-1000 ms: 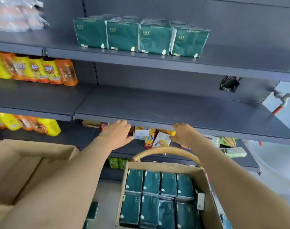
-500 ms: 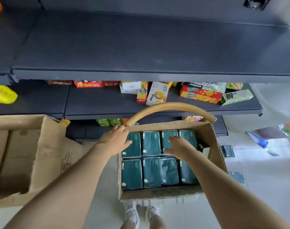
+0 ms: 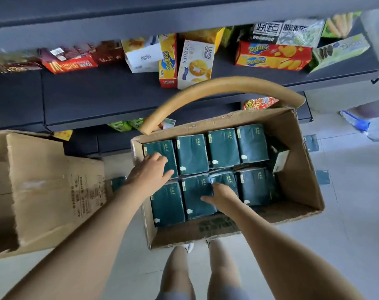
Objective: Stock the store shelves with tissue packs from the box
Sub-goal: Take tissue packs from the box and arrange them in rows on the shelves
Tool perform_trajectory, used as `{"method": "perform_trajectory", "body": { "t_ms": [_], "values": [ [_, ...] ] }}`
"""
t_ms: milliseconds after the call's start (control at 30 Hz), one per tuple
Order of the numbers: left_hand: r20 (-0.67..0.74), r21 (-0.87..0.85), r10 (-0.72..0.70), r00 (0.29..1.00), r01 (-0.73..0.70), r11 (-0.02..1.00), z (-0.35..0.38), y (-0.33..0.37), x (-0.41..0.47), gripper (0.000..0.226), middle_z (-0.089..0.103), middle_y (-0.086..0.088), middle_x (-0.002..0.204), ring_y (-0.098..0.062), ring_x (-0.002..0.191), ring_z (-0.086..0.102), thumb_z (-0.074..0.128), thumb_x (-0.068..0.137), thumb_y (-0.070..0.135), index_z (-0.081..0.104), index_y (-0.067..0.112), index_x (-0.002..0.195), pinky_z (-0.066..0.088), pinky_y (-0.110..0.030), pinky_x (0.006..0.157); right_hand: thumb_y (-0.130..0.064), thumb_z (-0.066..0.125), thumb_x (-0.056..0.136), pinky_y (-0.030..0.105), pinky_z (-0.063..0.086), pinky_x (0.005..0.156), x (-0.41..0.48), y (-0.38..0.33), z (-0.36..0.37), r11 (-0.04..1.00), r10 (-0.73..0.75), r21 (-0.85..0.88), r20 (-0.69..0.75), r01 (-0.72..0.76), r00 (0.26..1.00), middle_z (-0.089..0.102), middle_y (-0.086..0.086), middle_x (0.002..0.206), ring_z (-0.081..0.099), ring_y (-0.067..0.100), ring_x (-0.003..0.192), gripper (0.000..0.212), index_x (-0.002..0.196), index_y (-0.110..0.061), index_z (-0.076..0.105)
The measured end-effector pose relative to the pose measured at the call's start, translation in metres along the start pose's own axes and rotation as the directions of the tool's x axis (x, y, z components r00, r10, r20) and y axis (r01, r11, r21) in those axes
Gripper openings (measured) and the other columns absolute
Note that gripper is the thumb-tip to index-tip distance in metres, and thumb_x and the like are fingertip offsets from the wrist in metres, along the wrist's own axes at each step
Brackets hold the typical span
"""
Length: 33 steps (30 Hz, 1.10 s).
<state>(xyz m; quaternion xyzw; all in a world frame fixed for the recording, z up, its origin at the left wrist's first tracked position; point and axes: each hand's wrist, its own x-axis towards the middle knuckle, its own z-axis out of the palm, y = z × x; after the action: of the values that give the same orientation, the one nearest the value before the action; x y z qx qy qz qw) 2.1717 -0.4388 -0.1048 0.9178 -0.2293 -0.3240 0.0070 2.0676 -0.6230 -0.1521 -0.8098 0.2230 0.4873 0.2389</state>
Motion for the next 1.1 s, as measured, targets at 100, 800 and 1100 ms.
{"method": "perform_trajectory", "body": {
  "t_ms": [100, 800, 1100],
  "values": [
    [-0.004, -0.020, -0.038, 0.999, 0.038, 0.999, 0.011, 0.004, 0.007, 0.045, 0.048, -0.002, 0.134, -0.021, 0.123, 0.046, 0.038, 0.098, 0.044, 0.047, 0.016, 0.132, 0.035, -0.042, 0.102, -0.045, 0.062, 0.087, 0.029, 0.043, 0.070, 0.007, 0.000, 0.015, 0.979, 0.044, 0.201, -0.021, -0.039, 0.999, 0.059, 0.009, 0.105, 0.056, 0.022, 0.088, 0.051, 0.117, -0.006, 0.051],
    [0.198, -0.701, -0.511, 0.837, 0.485, 0.523, 0.026, 0.066, 0.058, 0.043, 0.056, -0.008, 0.070, -0.030, 0.079, 0.055, 0.061, 0.088, 0.042, 0.052, 0.004, 0.070, 0.036, -0.033, 0.060, -0.025, 0.070, 0.085, 0.043, 0.054, 0.088, -0.006, 0.080, 0.004, 0.129, 0.212, 0.991, -0.069, 0.042, 0.975, 0.069, 0.005, 0.103, 0.067, 0.025, 0.094, 0.013, 0.093, -0.023, 0.060],
    [0.343, -0.758, -0.488, 0.803, 0.543, 0.362, 0.023, 0.070, 0.073, 0.075, 0.046, -0.017, 0.140, -0.035, 0.126, 0.047, 0.072, 0.082, 0.038, 0.041, -0.003, 0.137, 0.041, -0.040, 0.098, -0.024, 0.069, 0.085, 0.041, 0.055, 0.087, -0.011, 0.082, 0.004, 0.106, 0.205, 0.985, -0.152, 0.132, 0.967, 0.069, 0.004, 0.099, 0.068, 0.025, 0.092, 0.011, 0.092, -0.024, 0.061]
  ]
}}
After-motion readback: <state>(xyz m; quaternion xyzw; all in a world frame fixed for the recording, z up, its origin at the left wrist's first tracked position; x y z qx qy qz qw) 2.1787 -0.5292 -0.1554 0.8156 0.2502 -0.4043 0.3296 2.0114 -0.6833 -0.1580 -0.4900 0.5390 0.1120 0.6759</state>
